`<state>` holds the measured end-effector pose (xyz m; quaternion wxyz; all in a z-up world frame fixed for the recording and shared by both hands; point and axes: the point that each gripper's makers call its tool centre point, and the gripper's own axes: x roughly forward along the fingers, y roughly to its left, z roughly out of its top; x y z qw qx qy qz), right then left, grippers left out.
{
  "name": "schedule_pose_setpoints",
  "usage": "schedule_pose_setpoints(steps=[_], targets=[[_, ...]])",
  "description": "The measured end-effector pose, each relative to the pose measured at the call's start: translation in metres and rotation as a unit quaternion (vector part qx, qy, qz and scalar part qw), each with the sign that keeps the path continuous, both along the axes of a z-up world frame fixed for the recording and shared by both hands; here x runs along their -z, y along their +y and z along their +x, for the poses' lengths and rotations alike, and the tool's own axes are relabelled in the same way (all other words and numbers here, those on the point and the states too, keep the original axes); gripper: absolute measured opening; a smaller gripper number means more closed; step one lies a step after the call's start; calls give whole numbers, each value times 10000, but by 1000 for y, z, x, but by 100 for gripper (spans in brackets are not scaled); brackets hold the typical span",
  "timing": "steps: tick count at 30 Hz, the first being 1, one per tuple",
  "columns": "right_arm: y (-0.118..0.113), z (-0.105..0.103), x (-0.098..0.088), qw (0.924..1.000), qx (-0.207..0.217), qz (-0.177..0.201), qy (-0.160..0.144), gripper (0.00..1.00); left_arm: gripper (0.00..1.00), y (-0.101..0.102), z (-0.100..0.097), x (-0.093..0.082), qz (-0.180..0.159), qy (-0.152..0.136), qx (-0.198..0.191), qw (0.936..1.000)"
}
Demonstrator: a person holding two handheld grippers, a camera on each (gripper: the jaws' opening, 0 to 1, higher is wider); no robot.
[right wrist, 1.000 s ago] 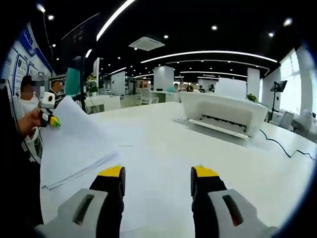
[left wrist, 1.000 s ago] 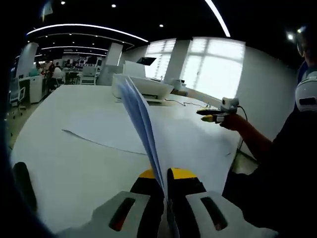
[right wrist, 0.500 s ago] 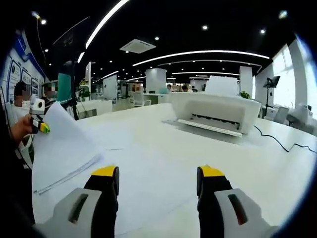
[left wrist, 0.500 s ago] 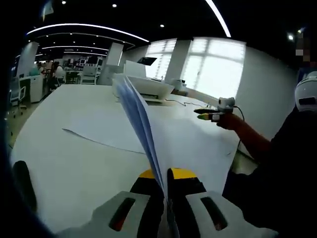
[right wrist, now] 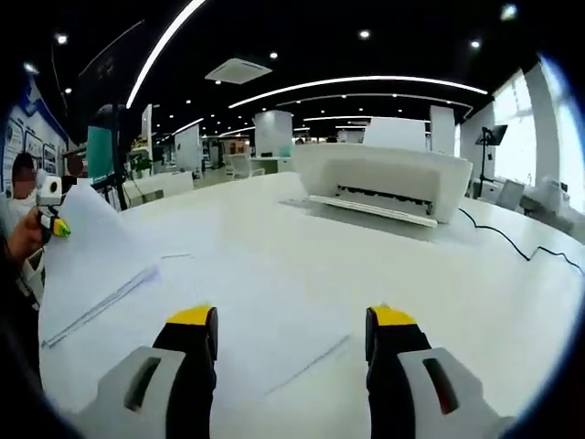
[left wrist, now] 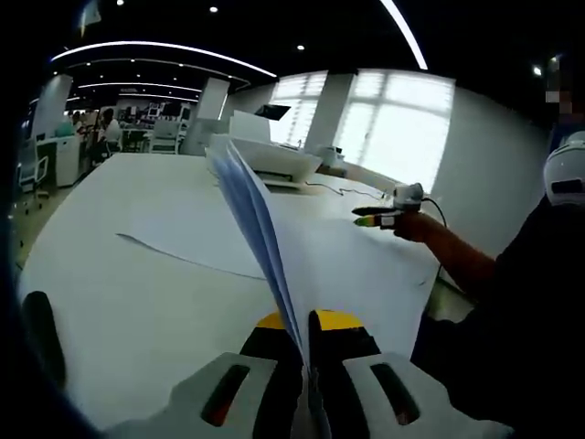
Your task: Organize the stack of printing papers by aligning and flattening the scattered papers on the table
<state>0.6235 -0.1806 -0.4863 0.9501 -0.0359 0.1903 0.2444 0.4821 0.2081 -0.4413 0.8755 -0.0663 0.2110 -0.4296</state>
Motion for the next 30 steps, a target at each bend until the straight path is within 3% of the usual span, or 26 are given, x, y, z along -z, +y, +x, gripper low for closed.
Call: schedule_pose_setpoints(steps=[9, 23, 26, 30], targets=[[8, -2, 5, 9998, 51, 47, 176, 61, 8, -1, 0, 0, 19, 20, 9, 10000], [19, -10, 10, 9997, 61, -66, 216, 57, 8, 0, 2, 0, 38, 21, 26, 10000], [19, -11, 11, 9996, 65, -239, 140, 54, 8, 0, 1, -1, 44, 18, 29, 10000], [21, -13, 12, 9997, 48, -200, 131, 49, 8, 0, 2, -1, 47, 14, 29, 10000]])
